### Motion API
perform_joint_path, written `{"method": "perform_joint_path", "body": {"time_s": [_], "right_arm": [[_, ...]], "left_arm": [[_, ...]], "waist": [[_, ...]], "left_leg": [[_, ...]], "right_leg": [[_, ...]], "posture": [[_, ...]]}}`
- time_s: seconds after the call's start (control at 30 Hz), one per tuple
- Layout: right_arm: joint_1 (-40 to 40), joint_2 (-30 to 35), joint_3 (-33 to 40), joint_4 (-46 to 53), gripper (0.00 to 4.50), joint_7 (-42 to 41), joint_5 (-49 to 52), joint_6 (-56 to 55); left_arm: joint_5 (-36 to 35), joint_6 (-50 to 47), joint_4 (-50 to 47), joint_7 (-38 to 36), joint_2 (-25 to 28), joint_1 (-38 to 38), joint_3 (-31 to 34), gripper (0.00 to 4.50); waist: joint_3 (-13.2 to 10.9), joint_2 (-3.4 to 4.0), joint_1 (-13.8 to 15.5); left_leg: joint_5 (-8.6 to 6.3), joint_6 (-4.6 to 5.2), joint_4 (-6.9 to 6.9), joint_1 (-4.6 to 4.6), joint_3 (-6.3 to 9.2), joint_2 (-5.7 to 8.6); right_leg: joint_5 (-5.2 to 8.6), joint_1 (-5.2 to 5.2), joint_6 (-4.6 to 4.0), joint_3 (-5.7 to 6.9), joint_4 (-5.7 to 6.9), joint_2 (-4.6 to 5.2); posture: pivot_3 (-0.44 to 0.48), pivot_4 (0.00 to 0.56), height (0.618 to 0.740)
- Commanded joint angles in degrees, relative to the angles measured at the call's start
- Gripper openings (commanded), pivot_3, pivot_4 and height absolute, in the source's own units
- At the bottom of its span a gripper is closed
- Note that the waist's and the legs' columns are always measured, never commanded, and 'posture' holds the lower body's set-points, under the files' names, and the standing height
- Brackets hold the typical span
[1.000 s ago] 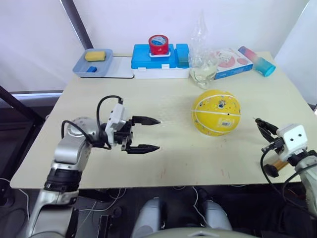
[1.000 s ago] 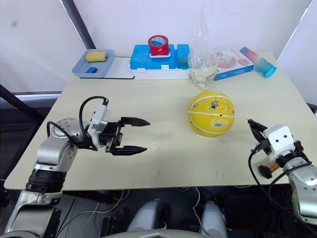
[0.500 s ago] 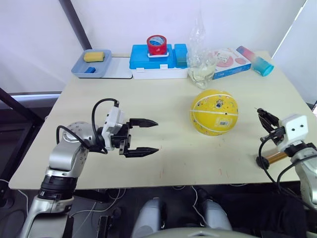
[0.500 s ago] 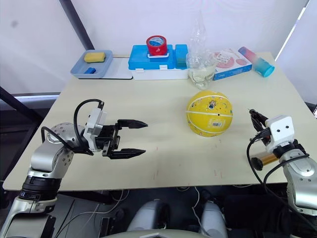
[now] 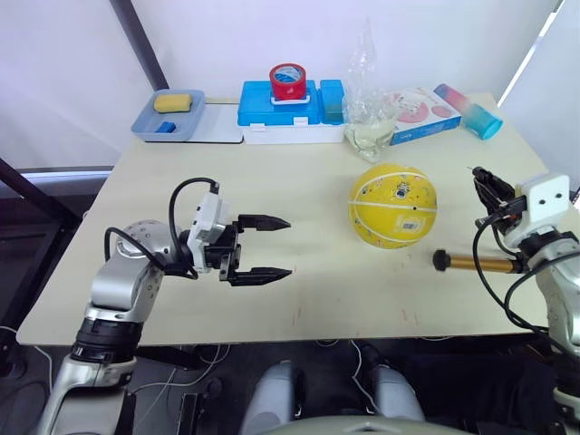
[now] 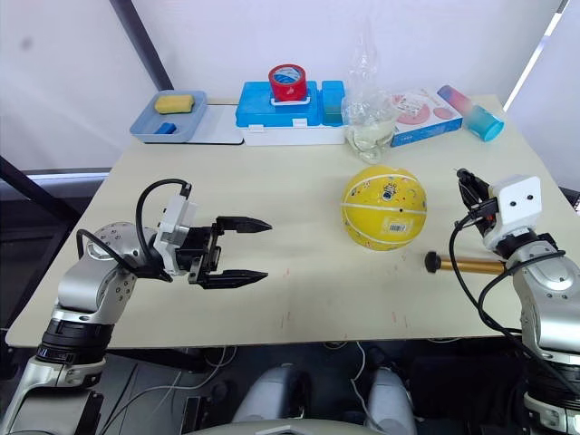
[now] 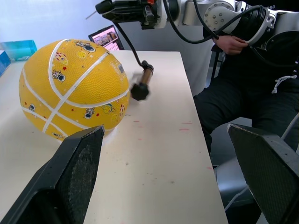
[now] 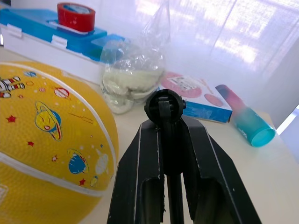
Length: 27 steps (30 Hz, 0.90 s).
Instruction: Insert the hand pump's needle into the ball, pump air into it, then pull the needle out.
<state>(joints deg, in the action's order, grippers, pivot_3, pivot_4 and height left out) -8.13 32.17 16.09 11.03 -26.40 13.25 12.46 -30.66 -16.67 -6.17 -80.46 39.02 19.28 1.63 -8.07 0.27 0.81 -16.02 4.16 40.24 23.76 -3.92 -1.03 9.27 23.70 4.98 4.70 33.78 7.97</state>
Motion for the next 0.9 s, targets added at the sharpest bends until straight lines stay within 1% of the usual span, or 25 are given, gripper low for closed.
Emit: {"method": "perform_joint_path", "body": {"time_s": [0.03, 0.07, 0.1, 0.13, 0.17, 0.23, 0.27, 0.33, 0.37, 0.5, 0.7, 0.9], "right_arm": [[0.4, 1.2, -0.8, -0.3, 0.05, -0.5, -1.6, -0.1], [0.6, 1.3, -1.1, -0.5, 0.79, -0.7, -1.8, -0.1], [0.7, 1.3, -1.1, -0.6, 1.02, -0.8, -1.8, 0.1], [1.0, 1.4, -1.1, -0.8, 1.39, -1.0, -1.9, 0.1], [1.2, 1.5, -1.0, -0.8, 1.84, -1.1, -2.0, 0.1], [1.8, 1.8, -0.7, -0.6, 2.96, -1.4, -1.8, 0.4], [2.1, 2.0, -0.5, -0.4, 3.33, -1.5, -1.7, 0.9], [2.9, 2.4, 0.4, 0.1, 4.29, -1.8, -1.0, 1.4], [3.4, 2.6, 0.8, 0.3, 4.40, -2.0, -0.9, 1.5], [5.8, 2.9, 3.0, 1.9, 4.40, -2.0, 0.6, 2.8], [14.3, 1.9, 7.4, 6.5, 4.40, -3.7, 4.3, 3.2], [22.7, -0.9, 10.1, 10.4, 4.40, -5.6, 8.0, 1.6]], "left_arm": [[-1.0, 0.7, -1.8, 0.3, -0.1, 0.3, 0.1, 4.50], [-1.1, 0.8, -1.8, 0.3, 0.0, 0.2, 0.1, 4.50], [-1.1, 0.8, -1.8, 0.3, 0.0, 0.2, 0.2, 4.50], [-1.0, 0.8, -1.9, 0.4, 0.0, 0.1, 0.2, 4.50], [-1.0, 0.8, -1.9, 0.4, 0.0, 0.1, 0.2, 4.50], [-1.0, 0.8, -1.9, 0.5, 0.0, 0.1, 0.2, 4.50], [-1.0, 0.8, -1.9, 0.5, 0.0, 0.1, 0.2, 4.50], [-1.0, 0.9, -1.8, 0.5, 0.0, 0.1, 0.2, 4.50], [-0.9, 0.9, -1.7, 0.6, -0.1, 0.1, 0.2, 4.50], [-0.7, 1.2, -1.0, 0.6, -0.2, 0.2, 0.1, 4.50], [-0.2, 1.8, 0.7, 2.1, -0.7, -1.4, 0.6, 4.50], [1.7, 3.4, 2.1, 6.1, -0.9, -4.6, 1.6, 4.50]], "waist": [[0.0, 0.00, -0.1], [0.0, 0.00, -0.1], [0.0, 0.00, 0.0], [0.0, 0.00, 0.0], [0.0, 0.00, 0.0], [0.0, 0.00, 0.0], [0.0, 0.00, 0.0], [0.0, 0.00, 0.0], [0.0, 0.00, 0.0], [0.0, 0.00, 0.0], [0.0, 0.00, 0.0], [0.0, -0.01, -0.1]], "left_leg": [[0.00, 0.00, 0.00, 0.00, 0.00, 0.00], [0.00, 0.00, 0.00, -0.01, 0.00, 0.00], [0.00, 0.00, 0.00, -0.01, 0.00, 0.00], [0.00, 0.00, 0.00, -0.01, 0.00, -0.01], [0.00, 0.00, 0.00, -0.01, 0.00, -0.01], [0.00, 0.00, 0.00, 0.00, 0.00, -0.01], [0.00, 0.00, 0.00, -0.01, 0.00, -0.01], [0.00, 0.00, 0.00, -0.01, 0.00, -0.02], [0.00, 0.00, 0.00, -0.01, 0.00, -0.02], [0.00, 0.00, 0.00, 0.00, 0.01, -0.02], [-0.01, 0.01, -0.01, 0.00, 0.02, -0.05], [-0.04, 0.05, -0.02, -0.03, 0.01, -0.20]], "right_leg": [[0.00, 0.00, 0.01, 0.00, 0.01, 0.00], [0.02, 0.01, 0.03, 0.00, 0.02, 0.00], [0.02, 0.01, 0.03, 0.00, 0.02, 0.00], [0.03, 0.01, 0.04, 0.00, 0.02, 0.00], [0.03, 0.01, 0.04, 0.00, 0.02, 0.00], [0.03, 0.01, 0.04, 0.00, 0.01, 0.00], [0.02, 0.01, 0.04, 0.00, 0.02, 0.00], [0.03, 0.01, 0.04, 0.00, 0.02, 0.00], [0.03, 0.01, 0.05, 0.00, 0.01, 0.00], [0.04, 0.01, 0.05, 0.00, 0.01, 0.00], [0.05, 0.00, 0.08, 0.00, 0.00, 0.00], [0.08, 0.03, 0.11, -0.01, 0.01, -0.02]], "posture": [[0.000, 0.150, 0.729], [0.000, 0.150, 0.729], [0.000, 0.150, 0.729], [0.000, 0.150, 0.729], [0.000, 0.150, 0.729], [0.000, 0.150, 0.729], [0.000, 0.150, 0.729], [0.000, 0.150, 0.729], [0.000, 0.150, 0.729], [0.000, 0.150, 0.729], [0.000, 0.150, 0.729], [0.000, 0.150, 0.729]]}}
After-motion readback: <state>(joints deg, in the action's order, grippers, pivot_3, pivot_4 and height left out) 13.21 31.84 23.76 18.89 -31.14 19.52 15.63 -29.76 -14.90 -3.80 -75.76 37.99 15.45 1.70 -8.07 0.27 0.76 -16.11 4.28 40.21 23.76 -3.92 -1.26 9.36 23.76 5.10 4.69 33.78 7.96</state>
